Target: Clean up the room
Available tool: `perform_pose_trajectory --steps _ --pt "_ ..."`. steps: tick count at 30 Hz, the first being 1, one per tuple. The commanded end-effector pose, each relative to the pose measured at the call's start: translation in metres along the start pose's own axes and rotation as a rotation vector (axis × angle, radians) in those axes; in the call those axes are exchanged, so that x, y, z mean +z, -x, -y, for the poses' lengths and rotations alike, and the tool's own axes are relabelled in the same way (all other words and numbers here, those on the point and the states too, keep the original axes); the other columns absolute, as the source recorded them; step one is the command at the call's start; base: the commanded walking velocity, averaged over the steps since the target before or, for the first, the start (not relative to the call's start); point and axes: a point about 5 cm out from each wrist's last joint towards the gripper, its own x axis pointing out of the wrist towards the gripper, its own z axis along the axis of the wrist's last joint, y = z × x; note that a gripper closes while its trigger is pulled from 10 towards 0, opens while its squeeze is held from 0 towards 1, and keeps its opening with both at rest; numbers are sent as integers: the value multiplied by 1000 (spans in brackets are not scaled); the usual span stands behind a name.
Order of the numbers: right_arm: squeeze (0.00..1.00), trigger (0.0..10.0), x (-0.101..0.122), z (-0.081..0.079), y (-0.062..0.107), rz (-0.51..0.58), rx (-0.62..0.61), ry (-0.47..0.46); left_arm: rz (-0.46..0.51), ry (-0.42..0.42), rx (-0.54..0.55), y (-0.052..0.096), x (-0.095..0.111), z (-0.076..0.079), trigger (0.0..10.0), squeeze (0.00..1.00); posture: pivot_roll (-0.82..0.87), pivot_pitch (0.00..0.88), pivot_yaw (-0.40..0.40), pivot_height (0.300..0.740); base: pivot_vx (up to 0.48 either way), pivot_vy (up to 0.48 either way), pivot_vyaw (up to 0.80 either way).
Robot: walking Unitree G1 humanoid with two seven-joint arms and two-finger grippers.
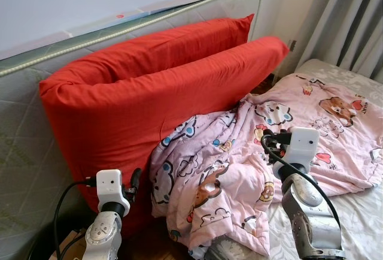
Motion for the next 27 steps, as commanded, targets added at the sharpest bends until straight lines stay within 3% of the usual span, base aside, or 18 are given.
perform_pose_trajectory --steps 1,3,9,14,17,19,25,27 --pt "0 10000 -12 8 -1 -34 -24 9 -9 8 -12 0 -1 3 10000 0 -95 0 -33 740 0 0 0" --pt "0 10000 -23 14 -1 -47 -45 36 -13 11 -12 0 -2 4 10000 0 -92 0 -32 740 0 0 0" --pt "0 10000 -50 8 6 -60 42 29 -12 11 -15 -1 -2 4 10000 0 -93 0 -30 740 0 0 0" --pt "0 10000 -110 20 22 -291 29 91 -18 13 -15 -1 -3 5 10000 0 -94 0 -30 740 0 0 0" --pt "0 10000 -125 22 28 -339 34 65 -46 23 -17 -2 -8 5 10000 0 -86 0 -30 740 0 0 0" --pt "0 10000 -129 23 30 -344 22 63 -69 26 -14 -2 -12 4 10000 0 -82 0 -30 740 0 0 0" --pt "0 10000 -101 22 17 -125 -6 0 -50 24 -5 -1 -9 1 10000 0 -90 0 -29 740 0 0 0" --pt "0 10000 -100 21 15 -102 -2 2 -49 20 -10 0 -9 3 10000 0 -90 0 -30 740 0 0 0"
